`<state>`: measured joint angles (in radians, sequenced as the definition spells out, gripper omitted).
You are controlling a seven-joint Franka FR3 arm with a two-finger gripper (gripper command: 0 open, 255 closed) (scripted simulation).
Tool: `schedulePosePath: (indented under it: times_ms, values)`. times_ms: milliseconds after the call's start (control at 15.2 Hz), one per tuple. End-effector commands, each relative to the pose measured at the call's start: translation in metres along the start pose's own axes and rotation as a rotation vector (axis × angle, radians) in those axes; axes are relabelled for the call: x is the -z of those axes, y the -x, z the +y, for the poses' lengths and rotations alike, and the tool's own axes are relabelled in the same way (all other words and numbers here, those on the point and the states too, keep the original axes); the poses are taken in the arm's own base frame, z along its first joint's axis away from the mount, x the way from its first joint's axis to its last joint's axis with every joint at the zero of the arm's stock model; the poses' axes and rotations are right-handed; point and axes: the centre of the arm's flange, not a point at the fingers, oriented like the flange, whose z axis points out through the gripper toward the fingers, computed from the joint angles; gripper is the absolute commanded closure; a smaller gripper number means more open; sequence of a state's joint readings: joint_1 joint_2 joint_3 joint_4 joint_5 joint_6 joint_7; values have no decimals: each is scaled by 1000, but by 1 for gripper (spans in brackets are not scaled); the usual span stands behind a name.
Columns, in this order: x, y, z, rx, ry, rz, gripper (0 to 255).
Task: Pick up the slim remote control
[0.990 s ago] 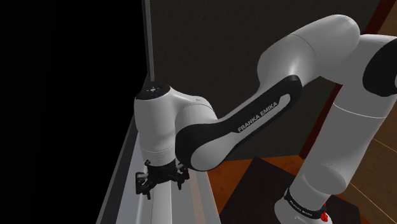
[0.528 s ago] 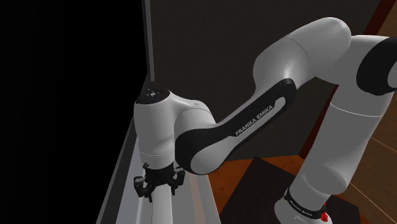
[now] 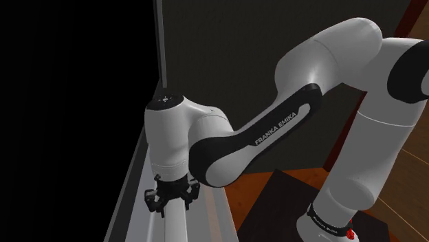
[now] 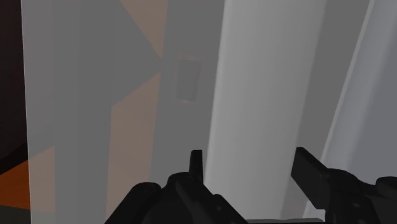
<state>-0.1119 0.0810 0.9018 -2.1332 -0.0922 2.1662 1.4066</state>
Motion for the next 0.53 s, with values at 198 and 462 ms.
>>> schedulePosePath:
  times_ms: [198, 462]
  values:
    - [25, 0, 1, 0, 1, 0, 255]
    - [46, 0, 1, 0, 1, 0, 255]
